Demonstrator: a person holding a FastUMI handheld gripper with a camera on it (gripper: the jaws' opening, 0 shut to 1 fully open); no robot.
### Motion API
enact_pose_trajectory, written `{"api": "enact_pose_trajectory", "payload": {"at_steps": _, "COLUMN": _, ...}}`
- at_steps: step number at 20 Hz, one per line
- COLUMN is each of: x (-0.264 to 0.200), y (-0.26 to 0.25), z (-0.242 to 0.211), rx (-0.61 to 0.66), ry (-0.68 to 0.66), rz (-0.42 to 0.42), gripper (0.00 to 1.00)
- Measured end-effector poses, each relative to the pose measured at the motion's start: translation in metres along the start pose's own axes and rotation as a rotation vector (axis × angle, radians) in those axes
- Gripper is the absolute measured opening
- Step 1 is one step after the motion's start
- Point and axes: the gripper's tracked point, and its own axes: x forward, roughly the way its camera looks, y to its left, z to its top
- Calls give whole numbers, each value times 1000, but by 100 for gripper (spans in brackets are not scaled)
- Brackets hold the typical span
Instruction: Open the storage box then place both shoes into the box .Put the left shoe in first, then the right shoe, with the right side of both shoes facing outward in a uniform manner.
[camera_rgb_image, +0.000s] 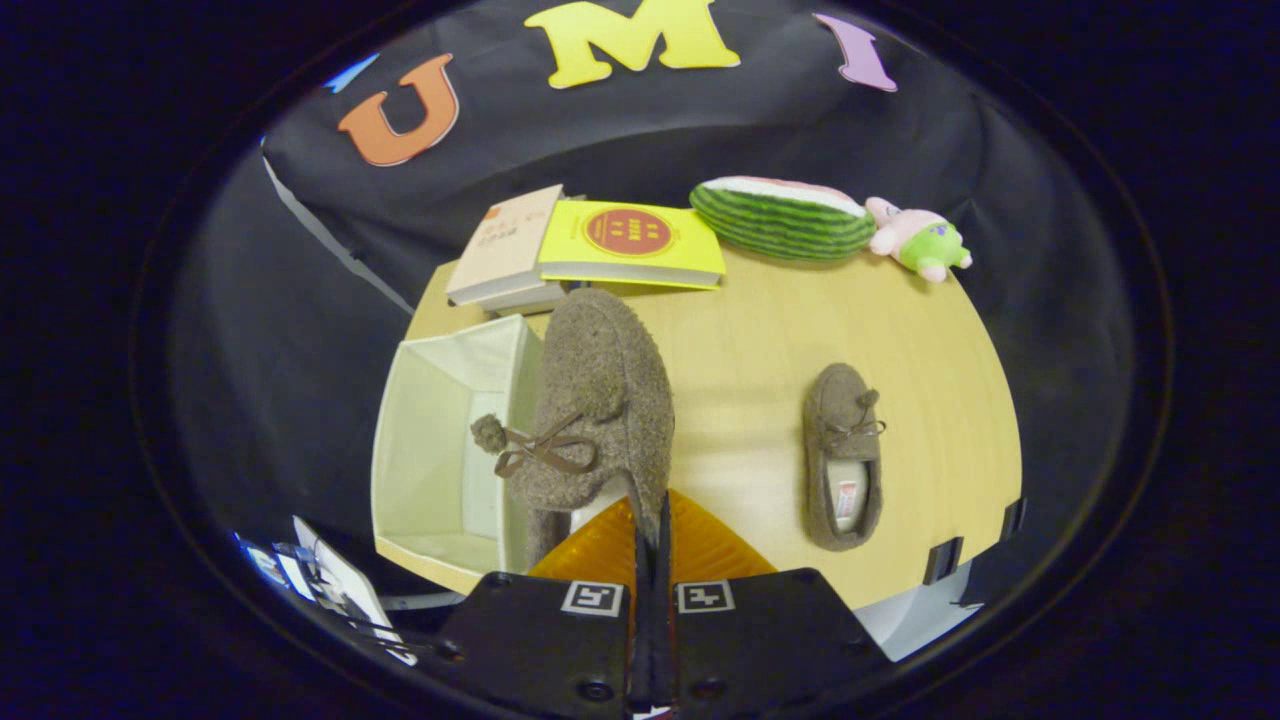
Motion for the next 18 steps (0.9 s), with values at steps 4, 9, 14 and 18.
{"api": "enact_pose_trajectory", "payload": {"at_steps": 4, "x": -3, "y": 67, "z": 1, "rx": 47, "ry": -15, "rz": 80, "gripper": 6}}
{"api": "enact_pose_trajectory", "payload": {"at_steps": 9, "x": 40, "y": 139, "z": 1, "rx": 108, "ry": -13, "rz": 146, "gripper": 6}}
{"api": "enact_pose_trajectory", "payload": {"at_steps": 14, "x": 85, "y": 166, "z": -15, "rx": 153, "ry": -37, "rz": 95, "gripper": 6}}
{"api": "enact_pose_trajectory", "payload": {"at_steps": 18, "x": 114, "y": 189, "z": -33, "rx": 162, "ry": 0, "rz": 123, "gripper": 6}}
